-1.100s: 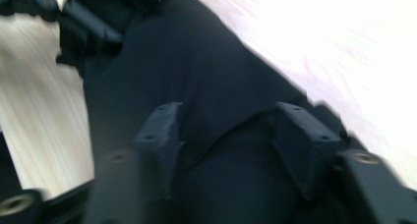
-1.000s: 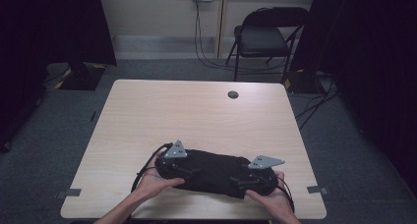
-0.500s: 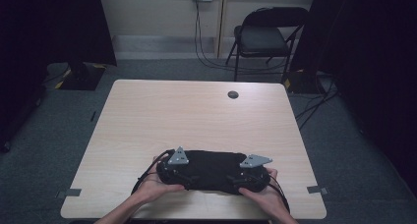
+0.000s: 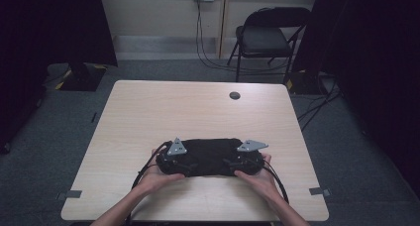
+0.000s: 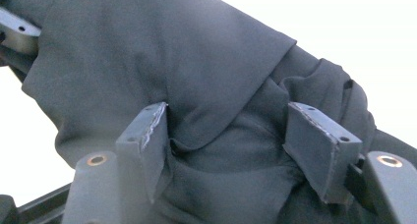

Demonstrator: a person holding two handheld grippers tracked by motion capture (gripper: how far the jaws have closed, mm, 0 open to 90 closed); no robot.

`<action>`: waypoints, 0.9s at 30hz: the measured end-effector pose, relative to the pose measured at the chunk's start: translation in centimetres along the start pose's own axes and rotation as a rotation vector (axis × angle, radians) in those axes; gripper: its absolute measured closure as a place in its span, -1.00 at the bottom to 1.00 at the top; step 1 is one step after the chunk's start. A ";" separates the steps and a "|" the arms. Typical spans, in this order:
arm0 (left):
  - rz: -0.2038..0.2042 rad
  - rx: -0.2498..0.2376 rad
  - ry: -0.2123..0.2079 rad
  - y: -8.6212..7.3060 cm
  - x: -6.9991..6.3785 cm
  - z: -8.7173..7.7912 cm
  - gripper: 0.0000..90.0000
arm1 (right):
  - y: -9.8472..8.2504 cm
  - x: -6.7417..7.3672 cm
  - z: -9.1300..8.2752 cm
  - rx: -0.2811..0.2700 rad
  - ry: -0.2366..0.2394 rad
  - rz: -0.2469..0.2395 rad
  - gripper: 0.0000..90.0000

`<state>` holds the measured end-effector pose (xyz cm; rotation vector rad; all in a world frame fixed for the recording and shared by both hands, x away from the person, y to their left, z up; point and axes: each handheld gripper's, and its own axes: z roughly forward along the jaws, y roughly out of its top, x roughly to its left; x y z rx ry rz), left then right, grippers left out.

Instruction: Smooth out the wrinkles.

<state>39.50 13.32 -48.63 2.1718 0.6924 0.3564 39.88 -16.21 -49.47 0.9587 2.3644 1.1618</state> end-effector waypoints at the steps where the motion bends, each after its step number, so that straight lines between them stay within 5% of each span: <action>1: -0.011 -0.003 0.005 -0.1 0.3 0.0 -0.36 | 0.2 -0.2 0.4 -0.005 0.004 0.001 -0.26; 6: -0.056 -0.014 0.044 -0.2 1.4 0.1 -0.35 | 1.3 -0.9 2.0 -0.024 -0.009 0.004 -0.26; 10: -0.092 -0.020 0.036 0.2 1.9 -0.4 -0.37 | 1.8 -1.2 2.4 -0.040 -0.001 0.018 -0.29; 27: -0.146 -0.148 0.040 0.4 2.2 -6.2 -0.42 | 2.8 -1.5 -3.1 -0.104 0.004 0.093 -0.52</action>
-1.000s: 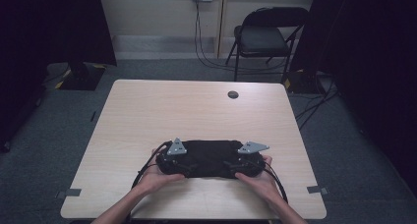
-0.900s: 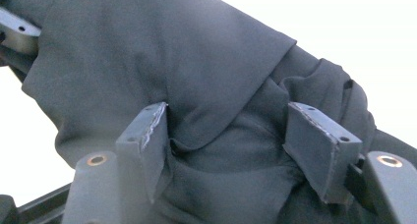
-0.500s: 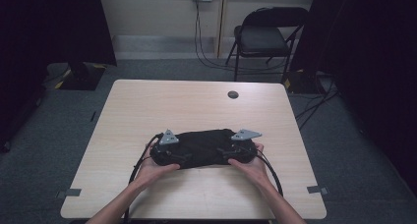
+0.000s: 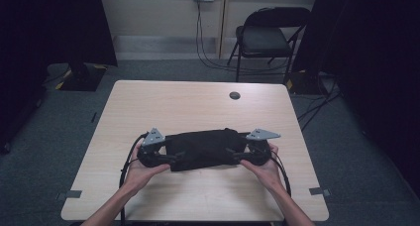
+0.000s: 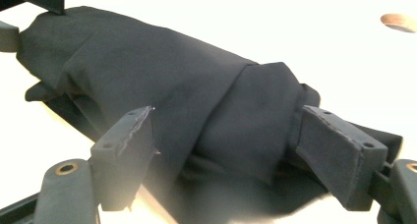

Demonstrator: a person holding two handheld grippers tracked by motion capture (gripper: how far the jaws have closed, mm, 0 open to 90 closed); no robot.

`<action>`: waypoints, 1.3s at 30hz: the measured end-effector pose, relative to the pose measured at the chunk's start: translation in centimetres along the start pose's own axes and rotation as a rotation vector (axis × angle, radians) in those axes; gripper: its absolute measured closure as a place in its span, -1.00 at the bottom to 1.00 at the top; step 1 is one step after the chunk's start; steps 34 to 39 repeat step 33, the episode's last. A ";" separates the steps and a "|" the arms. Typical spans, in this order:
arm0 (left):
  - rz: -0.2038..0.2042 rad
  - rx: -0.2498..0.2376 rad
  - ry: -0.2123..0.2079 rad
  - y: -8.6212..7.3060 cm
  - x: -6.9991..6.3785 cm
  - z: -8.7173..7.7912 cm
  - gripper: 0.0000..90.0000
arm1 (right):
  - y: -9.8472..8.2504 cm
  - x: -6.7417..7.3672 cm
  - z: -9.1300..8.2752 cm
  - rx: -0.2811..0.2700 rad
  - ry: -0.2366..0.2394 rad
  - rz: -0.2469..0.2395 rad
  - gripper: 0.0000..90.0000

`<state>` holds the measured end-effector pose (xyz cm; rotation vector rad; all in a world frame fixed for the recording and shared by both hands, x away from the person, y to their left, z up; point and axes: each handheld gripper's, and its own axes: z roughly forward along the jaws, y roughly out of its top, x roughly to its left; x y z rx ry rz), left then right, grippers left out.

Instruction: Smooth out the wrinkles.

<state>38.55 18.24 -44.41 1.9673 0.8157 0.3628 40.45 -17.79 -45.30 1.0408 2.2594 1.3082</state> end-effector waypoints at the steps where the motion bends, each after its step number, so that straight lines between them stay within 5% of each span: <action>1: 0.003 -0.009 0.004 0.0 0.1 -0.5 -0.42 | 0.0 -0.1 -0.5 -0.007 -0.008 0.008 -0.53; 6: -0.011 -0.024 0.028 -0.7 1.1 -2.7 -0.45 | -0.6 -0.8 -3.1 -0.037 -0.028 0.042 -0.54; 10: -0.034 0.022 0.074 -2.3 2.6 -3.9 -0.45 | -2.0 -1.6 -5.0 -0.021 -0.085 0.066 -0.54; 17: -0.145 0.239 0.158 -6.4 5.5 -4.5 -0.41 | -6.6 -4.2 -6.8 0.128 -0.208 0.163 -0.57; 19: -0.141 0.279 0.174 -7.0 5.9 -3.7 -0.38 | -7.5 -4.7 -6.6 0.182 -0.223 0.171 -0.58; 21: -0.077 0.277 0.196 -7.2 5.4 -3.2 -0.47 | -7.9 -4.9 -6.5 0.202 -0.250 0.154 -0.59; 25: -0.043 0.223 0.189 -7.6 5.2 -2.6 -0.61 | -8.4 -4.7 -5.6 0.238 -0.285 0.121 -0.66; 28: -0.041 0.195 0.190 -8.0 5.3 -2.5 -0.68 | -8.9 -4.5 -5.4 0.174 -0.289 0.113 -0.68; 39: -0.046 0.193 0.195 -8.0 5.2 -2.5 -0.68 | -8.9 -4.5 -5.4 0.175 -0.293 0.115 -0.68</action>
